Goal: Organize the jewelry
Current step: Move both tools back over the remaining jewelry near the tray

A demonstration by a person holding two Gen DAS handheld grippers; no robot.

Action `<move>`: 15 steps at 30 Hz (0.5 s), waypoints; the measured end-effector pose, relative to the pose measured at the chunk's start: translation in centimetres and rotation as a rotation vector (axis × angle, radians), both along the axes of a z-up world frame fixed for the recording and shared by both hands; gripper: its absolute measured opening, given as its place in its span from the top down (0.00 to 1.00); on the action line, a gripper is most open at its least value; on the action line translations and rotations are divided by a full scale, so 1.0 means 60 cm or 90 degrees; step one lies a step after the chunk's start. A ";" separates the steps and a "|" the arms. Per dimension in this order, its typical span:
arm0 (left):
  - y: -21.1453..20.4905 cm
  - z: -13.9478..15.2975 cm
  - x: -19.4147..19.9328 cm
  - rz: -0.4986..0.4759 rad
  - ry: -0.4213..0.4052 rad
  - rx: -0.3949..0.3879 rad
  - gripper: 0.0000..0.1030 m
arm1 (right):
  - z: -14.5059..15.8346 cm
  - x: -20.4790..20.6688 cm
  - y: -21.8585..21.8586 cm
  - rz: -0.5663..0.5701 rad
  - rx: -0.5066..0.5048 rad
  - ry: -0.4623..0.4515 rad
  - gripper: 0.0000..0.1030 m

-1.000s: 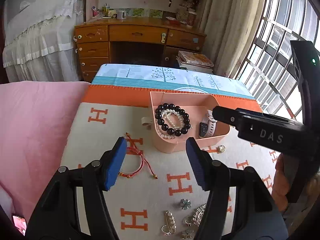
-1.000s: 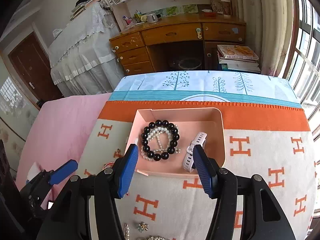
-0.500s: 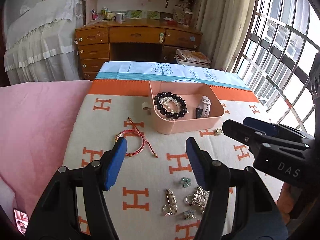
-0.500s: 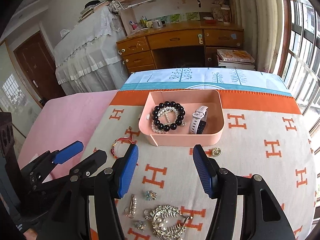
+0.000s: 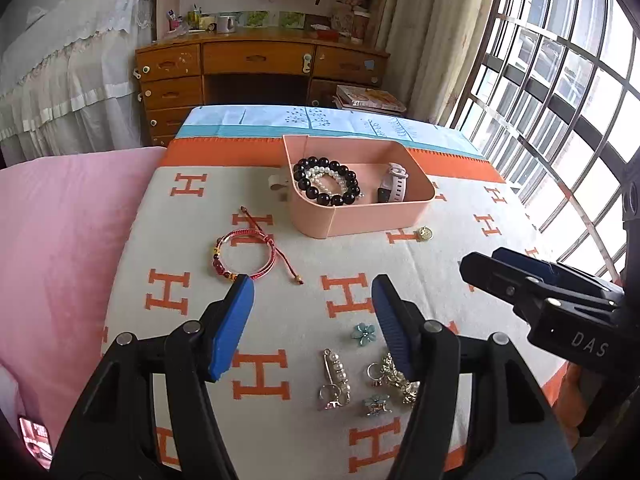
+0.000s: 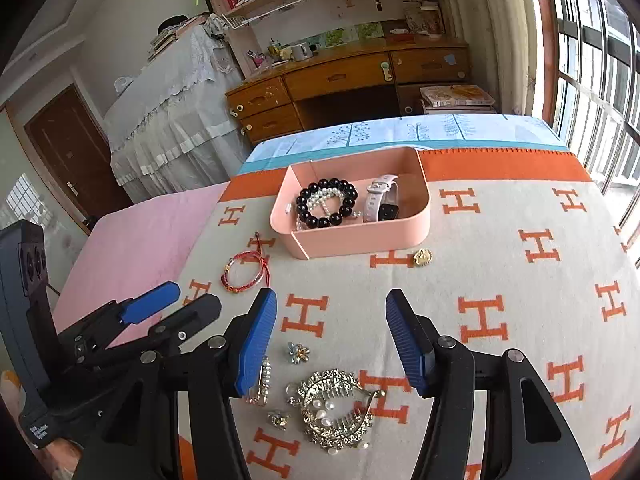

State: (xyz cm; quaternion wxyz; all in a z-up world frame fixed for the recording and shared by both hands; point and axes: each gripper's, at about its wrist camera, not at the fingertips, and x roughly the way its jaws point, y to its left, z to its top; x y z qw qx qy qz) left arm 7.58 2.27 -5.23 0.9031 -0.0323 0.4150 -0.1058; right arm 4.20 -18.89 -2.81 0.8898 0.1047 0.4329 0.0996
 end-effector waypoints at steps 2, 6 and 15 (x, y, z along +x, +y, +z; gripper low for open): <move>0.012 -0.008 0.000 0.009 0.006 0.006 0.43 | -0.014 0.000 -0.006 -0.003 0.001 0.013 0.44; 0.040 -0.035 0.001 0.033 0.033 0.011 0.43 | -0.042 0.000 -0.012 -0.005 0.001 0.038 0.44; 0.098 -0.100 -0.005 0.073 0.089 0.015 0.43 | -0.087 0.004 0.011 0.030 -0.020 0.060 0.44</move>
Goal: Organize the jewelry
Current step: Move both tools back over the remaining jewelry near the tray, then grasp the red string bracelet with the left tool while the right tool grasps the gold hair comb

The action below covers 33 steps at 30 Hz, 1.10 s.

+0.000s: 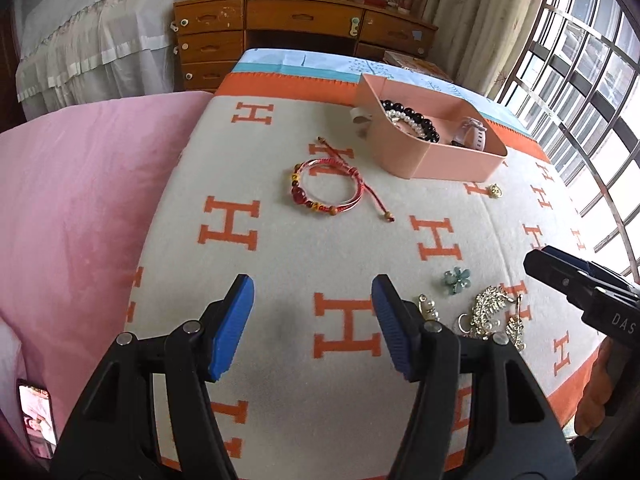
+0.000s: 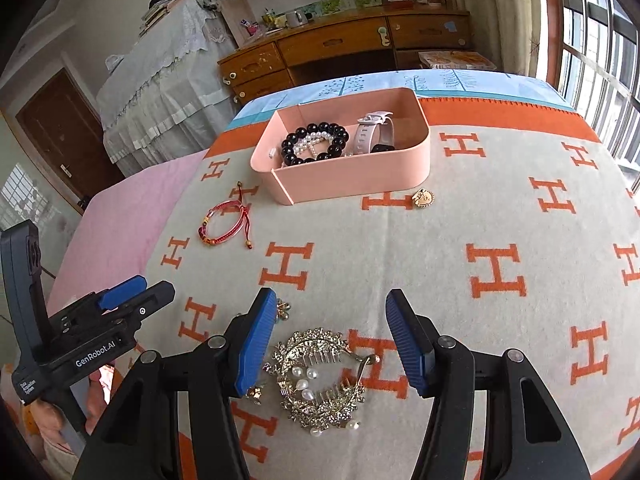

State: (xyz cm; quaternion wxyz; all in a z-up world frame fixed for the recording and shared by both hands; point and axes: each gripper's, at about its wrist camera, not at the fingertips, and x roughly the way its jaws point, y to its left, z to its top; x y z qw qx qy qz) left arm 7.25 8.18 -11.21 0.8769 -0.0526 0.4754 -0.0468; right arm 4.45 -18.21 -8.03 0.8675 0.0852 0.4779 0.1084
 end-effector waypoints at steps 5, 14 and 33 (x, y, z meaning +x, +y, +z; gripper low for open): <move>0.018 -0.016 0.009 0.014 0.016 -0.016 0.43 | -0.011 0.003 0.027 0.032 -0.018 0.001 0.44; 0.032 -0.026 0.076 0.027 0.039 -0.089 0.43 | -0.037 0.015 0.042 0.039 -0.015 0.021 0.44; 0.000 -0.052 0.243 -0.011 0.102 0.047 0.70 | -0.054 0.044 0.005 0.012 0.013 0.032 0.44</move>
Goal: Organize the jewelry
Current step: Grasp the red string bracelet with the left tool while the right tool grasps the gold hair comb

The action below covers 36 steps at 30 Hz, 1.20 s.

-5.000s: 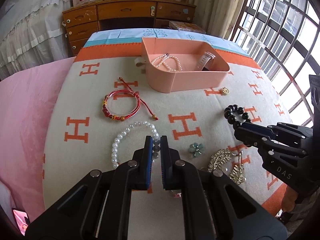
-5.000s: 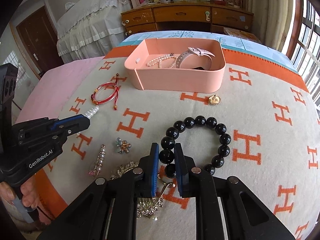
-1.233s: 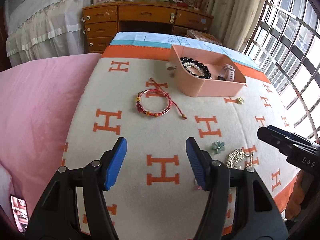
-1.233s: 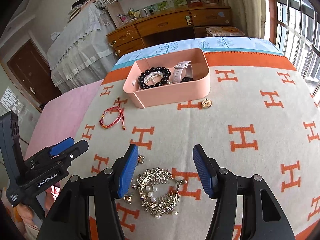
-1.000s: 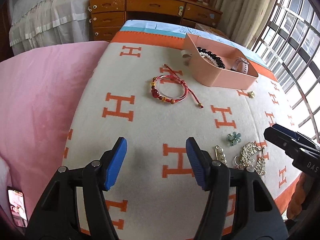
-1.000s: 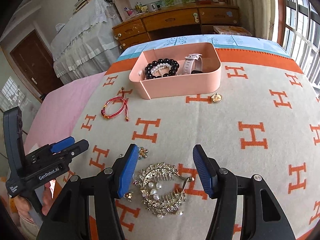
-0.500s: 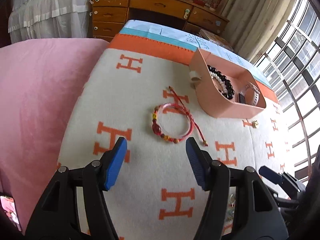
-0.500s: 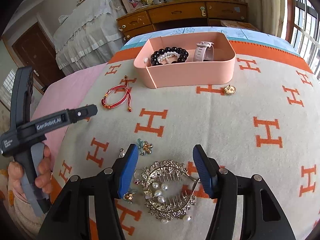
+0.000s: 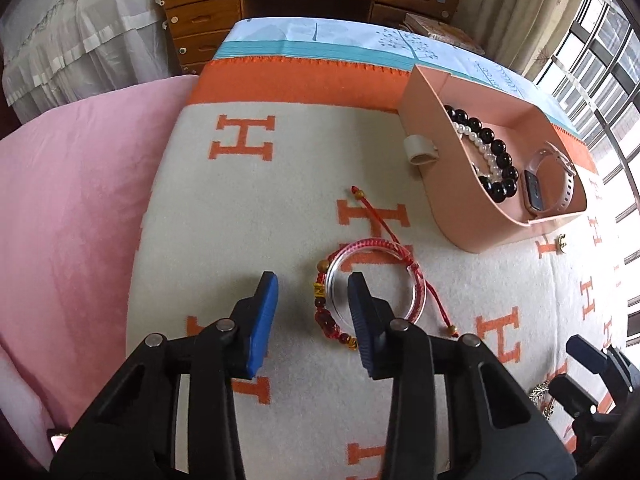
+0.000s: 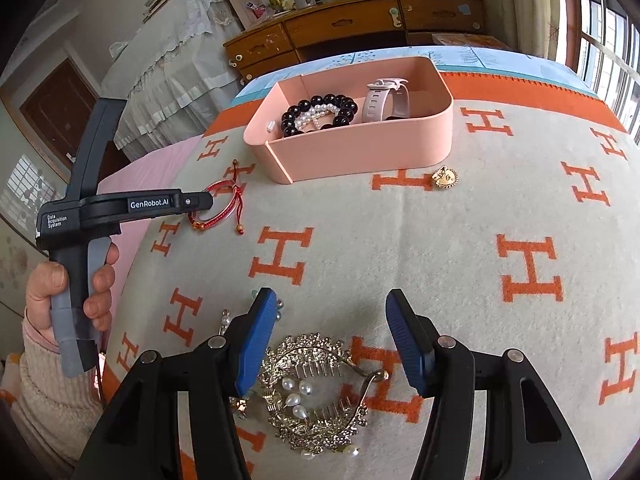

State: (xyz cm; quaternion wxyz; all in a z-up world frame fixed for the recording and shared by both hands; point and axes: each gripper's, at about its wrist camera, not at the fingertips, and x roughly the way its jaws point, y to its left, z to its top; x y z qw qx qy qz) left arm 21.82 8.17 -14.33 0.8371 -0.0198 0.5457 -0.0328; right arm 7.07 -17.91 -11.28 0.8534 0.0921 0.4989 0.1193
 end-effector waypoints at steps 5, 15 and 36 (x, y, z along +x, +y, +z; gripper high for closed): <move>0.005 -0.005 -0.005 0.019 -0.022 0.004 0.92 | 0.004 0.004 -0.017 -0.021 0.008 -0.001 0.44; 0.013 0.002 -0.080 0.048 -0.050 -0.083 0.93 | 0.036 -0.022 -0.047 -0.019 -0.009 -0.023 0.44; -0.026 0.054 -0.239 -0.008 -0.075 -0.125 0.93 | 0.030 -0.127 0.061 0.219 -0.068 -0.055 0.84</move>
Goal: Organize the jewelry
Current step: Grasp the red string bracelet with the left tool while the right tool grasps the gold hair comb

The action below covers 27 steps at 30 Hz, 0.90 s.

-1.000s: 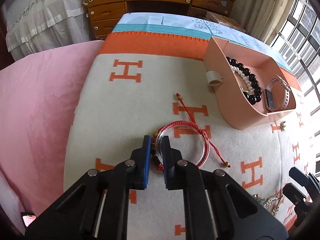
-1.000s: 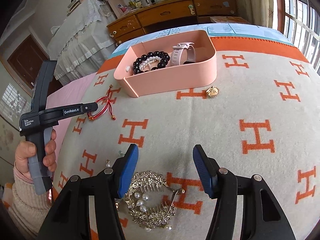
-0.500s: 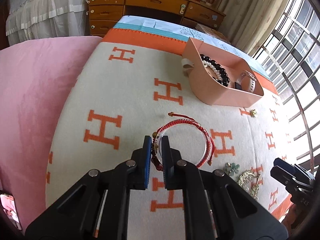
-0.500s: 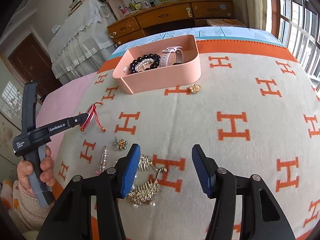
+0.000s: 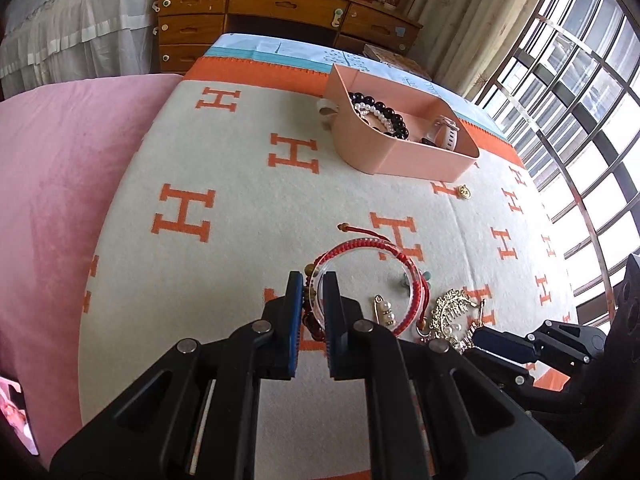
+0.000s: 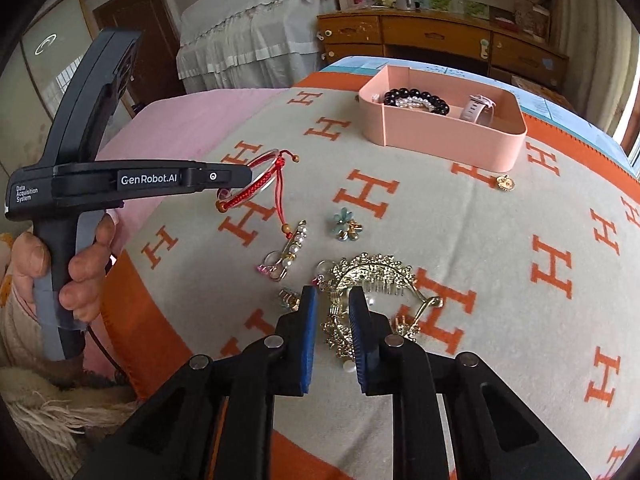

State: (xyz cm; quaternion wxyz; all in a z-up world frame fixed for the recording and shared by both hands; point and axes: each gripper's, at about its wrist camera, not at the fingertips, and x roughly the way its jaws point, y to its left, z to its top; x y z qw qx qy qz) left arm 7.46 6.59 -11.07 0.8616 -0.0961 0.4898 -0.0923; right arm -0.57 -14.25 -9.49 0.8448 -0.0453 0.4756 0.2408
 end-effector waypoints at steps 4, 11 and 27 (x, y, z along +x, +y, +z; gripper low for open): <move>-0.001 0.003 -0.006 -0.003 -0.002 -0.003 0.93 | -0.015 0.009 0.010 0.004 -0.010 0.005 0.84; 0.001 -0.002 -0.007 -0.005 0.003 -0.007 0.93 | -0.032 0.014 0.027 0.020 -0.040 -0.004 0.85; -0.003 -0.013 -0.008 -0.011 0.015 -0.010 0.93 | -0.044 0.004 0.050 0.060 -0.127 -0.043 0.91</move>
